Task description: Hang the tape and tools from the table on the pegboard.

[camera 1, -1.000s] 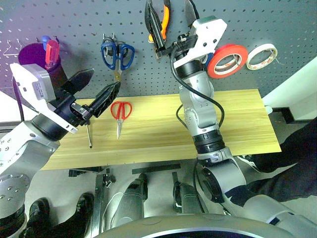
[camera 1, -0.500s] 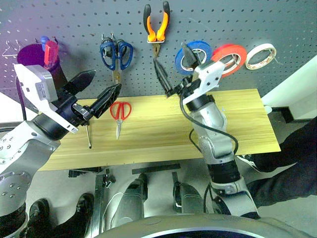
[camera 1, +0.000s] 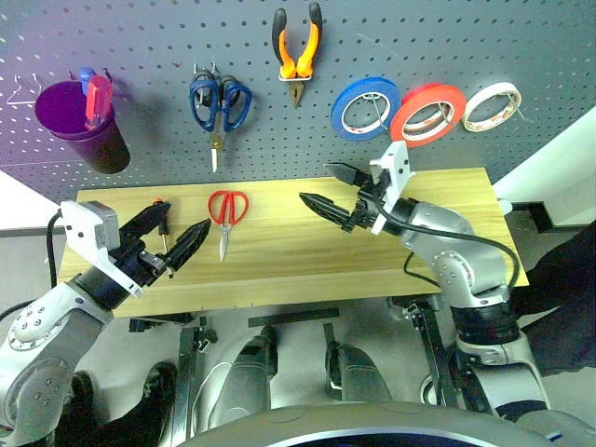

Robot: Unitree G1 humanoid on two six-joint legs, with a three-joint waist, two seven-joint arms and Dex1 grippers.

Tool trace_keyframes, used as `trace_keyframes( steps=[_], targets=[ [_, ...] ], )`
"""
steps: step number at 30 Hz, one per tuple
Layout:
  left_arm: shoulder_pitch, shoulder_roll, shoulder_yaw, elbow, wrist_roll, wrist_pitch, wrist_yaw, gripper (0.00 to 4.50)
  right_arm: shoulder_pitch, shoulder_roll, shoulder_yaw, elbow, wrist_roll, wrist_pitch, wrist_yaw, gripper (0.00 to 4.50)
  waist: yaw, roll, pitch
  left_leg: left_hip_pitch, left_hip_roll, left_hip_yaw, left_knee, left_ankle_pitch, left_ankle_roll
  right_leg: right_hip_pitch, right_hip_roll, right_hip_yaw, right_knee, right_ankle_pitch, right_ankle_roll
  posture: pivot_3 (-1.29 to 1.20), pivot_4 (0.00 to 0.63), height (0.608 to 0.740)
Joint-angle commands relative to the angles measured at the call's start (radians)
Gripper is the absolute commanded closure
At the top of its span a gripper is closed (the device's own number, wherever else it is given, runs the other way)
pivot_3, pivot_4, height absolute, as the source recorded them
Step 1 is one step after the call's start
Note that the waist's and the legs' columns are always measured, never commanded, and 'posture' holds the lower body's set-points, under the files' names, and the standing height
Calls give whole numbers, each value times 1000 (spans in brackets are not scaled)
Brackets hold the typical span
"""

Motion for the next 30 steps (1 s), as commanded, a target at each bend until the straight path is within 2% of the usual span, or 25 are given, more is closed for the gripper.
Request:
trace_keyframes(
  steps=[1,4,6,10,13,17,27,30],
  targets=[
    [-52,-71,-38,86,68,-41,39,0,-5,-56,-5,-60,26,20,74,16,0,1,0,0,0,0,1,0,1,1,0,0,0,0,0,54,295,740],
    [-159,-128,-96,194,168,-60,97,0,-8,-81,3,-51,2,7,93,16,2,0,-1,-1,-1,0,6,-2,3,3,0,-1,0,0,0,42,296,740],
    [-208,-130,-134,261,279,-53,164,0,-19,-85,-1,-45,0,9,95,16,0,0,-1,-3,-1,-1,10,-3,4,3,0,-1,1,0,0,27,298,740],
    [-265,-187,-160,346,320,-55,182,0,-33,-100,-16,-45,-9,2,101,16,-4,0,-1,-3,-1,2,13,-3,6,3,-1,-1,1,0,1,18,303,740],
    [-321,-222,-195,420,419,-70,249,0,-41,-107,-17,-55,-3,13,103,16,-2,0,-1,-3,-1,1,12,-3,5,3,-1,-2,1,0,1,3,309,740],
    [-397,-266,-228,469,476,5,327,0,-51,-128,-35,-81,49,66,131,16,-2,0,-1,-3,-1,1,13,-3,5,3,-1,-2,2,0,1,-12,320,740],
    [-412,-339,-270,457,576,231,465,0,-95,-227,-101,-56,136,135,242,16,-13,0,0,-3,-1,2,13,-5,8,3,-1,-2,2,1,1,-37,349,740],
    [-407,-356,-260,452,569,268,455,0,-120,-258,-115,-21,153,157,278,16,-21,-1,0,-3,-1,2,14,-6,9,3,-2,-2,1,1,1,-37,353,740]
  ],
)
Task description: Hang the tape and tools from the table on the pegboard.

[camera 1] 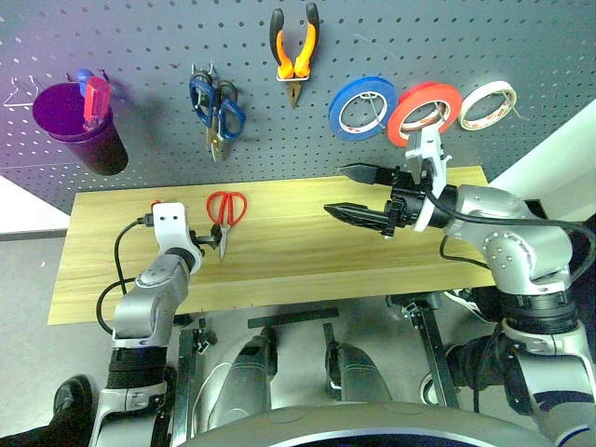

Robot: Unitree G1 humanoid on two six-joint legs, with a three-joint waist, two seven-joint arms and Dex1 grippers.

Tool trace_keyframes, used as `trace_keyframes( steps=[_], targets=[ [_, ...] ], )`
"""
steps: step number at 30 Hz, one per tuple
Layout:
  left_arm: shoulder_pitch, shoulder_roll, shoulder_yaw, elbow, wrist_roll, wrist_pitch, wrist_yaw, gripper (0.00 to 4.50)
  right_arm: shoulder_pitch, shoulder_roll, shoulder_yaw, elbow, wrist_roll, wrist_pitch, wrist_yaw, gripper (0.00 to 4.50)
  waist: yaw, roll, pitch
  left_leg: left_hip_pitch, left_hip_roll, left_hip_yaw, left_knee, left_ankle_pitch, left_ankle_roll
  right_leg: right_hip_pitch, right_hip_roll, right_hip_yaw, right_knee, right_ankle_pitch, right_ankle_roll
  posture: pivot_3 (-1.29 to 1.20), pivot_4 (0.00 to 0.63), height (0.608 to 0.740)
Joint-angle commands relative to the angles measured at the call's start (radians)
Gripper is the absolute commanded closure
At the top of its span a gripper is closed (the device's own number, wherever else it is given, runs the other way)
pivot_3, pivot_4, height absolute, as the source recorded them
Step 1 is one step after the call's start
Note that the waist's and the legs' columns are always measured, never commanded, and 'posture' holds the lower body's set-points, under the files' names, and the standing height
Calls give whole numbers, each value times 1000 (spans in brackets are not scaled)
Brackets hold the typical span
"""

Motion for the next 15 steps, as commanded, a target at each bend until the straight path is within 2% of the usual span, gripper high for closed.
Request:
trace_keyframes(
  steps=[1,11,15],
  targets=[
    [-1,-15,12,-30,7,34,3,0,-31,-43,-47,24,32,4,51,16,-2,0,0,0,0,0,0,0,0,0,0,0,0,0,0,-40,354,740],
    [-84,-59,-1,53,58,33,11,0,-33,-130,-22,74,-10,-55,190,16,-5,-1,1,0,0,0,0,0,1,0,-1,1,-1,0,0,-48,359,740],
    [-106,-78,-7,104,92,-12,14,0,4,-118,-43,49,10,-68,211,16,-5,-1,1,0,0,0,0,0,1,0,-1,0,-1,0,0,-56,360,740]
  ],
)
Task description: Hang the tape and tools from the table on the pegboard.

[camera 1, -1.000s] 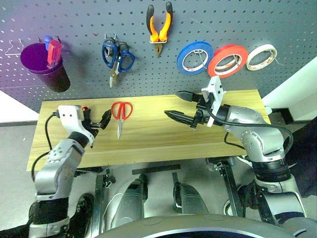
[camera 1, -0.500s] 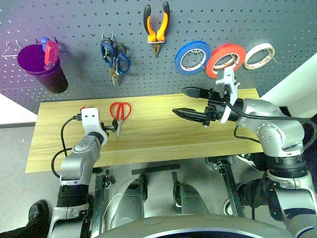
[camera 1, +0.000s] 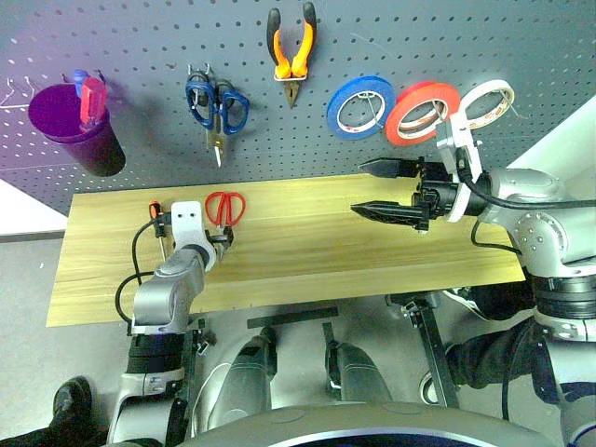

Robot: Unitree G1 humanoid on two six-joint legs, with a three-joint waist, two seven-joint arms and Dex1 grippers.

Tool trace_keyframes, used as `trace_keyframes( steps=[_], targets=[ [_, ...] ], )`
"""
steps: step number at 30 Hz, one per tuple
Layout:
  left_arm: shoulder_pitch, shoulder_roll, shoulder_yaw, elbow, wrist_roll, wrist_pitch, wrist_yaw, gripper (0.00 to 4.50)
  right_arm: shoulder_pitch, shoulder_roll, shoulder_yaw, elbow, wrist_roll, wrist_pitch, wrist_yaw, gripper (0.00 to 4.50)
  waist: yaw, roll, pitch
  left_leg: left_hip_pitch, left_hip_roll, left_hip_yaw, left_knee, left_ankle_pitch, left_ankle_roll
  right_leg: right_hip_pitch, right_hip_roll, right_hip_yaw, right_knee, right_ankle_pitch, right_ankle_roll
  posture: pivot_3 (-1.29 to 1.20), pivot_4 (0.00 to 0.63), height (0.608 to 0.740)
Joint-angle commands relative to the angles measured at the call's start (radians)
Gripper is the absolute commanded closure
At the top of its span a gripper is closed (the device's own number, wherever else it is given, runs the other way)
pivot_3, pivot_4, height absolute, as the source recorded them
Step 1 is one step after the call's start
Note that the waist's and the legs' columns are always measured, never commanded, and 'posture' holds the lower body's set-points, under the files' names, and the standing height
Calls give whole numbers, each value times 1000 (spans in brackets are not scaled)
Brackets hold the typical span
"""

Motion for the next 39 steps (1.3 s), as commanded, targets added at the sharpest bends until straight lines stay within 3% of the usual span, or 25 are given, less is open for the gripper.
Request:
trace_keyframes(
  steps=[1,20,31,39],
  targets=[
    [-5,-7,-7,28,38,-57,2,0,32,1,-35,-51,20,-39,16,16,0,0,0,0,0,0,0,0,0,0,0,0,0,0,0,-58,360,740],
    [-6,-60,-43,114,105,-117,-18,0,106,27,-75,-82,62,-187,102,16,-2,0,1,0,0,0,0,0,0,0,-1,0,-1,0,0,-78,359,740],
    [-114,-54,-48,339,165,-226,-14,0,106,20,-62,-90,40,-195,87,16,-1,-1,1,0,0,0,0,-1,0,0,-1,-1,-1,0,0,-91,361,740],
    [-137,-56,-58,395,179,-252,-26,0,112,14,-67,-91,40,-202,92,16,-3,-1,1,0,0,1,0,-1,1,0,-1,-1,-2,0,0,-100,366,740]
  ],
)
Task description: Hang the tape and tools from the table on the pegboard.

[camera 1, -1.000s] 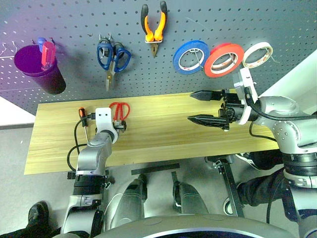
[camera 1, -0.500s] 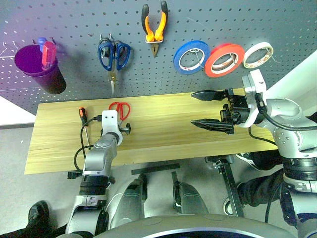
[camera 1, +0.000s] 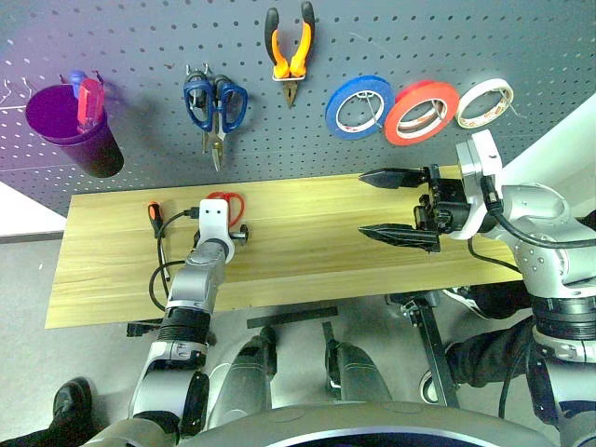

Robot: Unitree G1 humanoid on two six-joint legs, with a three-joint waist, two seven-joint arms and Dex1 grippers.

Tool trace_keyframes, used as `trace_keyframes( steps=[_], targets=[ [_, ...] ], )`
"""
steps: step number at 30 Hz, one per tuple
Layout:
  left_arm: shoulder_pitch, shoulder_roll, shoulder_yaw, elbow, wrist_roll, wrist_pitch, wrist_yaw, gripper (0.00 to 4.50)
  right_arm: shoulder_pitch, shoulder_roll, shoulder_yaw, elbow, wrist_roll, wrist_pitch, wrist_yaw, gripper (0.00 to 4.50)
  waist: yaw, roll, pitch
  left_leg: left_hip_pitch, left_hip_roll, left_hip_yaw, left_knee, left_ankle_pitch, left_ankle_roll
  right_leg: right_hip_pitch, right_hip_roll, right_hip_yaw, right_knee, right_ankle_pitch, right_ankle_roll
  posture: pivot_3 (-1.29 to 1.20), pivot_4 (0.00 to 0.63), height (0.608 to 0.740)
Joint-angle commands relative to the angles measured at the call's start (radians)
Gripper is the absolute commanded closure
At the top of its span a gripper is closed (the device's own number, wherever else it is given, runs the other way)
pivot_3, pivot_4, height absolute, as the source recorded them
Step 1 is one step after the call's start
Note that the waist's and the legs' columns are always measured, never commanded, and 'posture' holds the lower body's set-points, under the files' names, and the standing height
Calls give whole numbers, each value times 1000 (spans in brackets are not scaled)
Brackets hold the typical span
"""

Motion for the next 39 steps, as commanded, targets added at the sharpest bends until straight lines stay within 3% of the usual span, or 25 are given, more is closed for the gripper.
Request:
trace_keyframes(
  steps=[1,5,12,26,39],
  targets=[
    [-1,-2,-7,17,18,-4,3,0,2,-11,-19,-27,-2,-24,0,16,0,0,0,0,0,0,0,0,0,0,0,0,0,0,0,-100,366,740],
    [-6,-10,13,19,4,-1,2,944,3,-7,-15,-29,-7,-24,-8,0,0,0,0,0,0,0,0,0,0,0,0,0,0,0,0,-101,367,740],
    [-6,1,9,33,26,18,21,3358,-6,-9,-11,-12,-27,-35,-10,0,-3,0,0,0,0,0,0,0,0,0,0,0,0,0,0,-94,371,740],
    [33,-10,3,-53,31,24,26,3405,-21,9,2,14,-45,-51,-7,0,-2,0,1,0,0,0,0,-1,0,0,-1,0,-1,0,0,-80,377,740],
    [189,-34,-35,-390,43,-33,6,3405,-24,16,8,28,-55,-58,-10,0,1,0,6,-2,0,0,-2,-3,5,4,-1,-1,-15,2,3,-71,371,740]
  ],
)
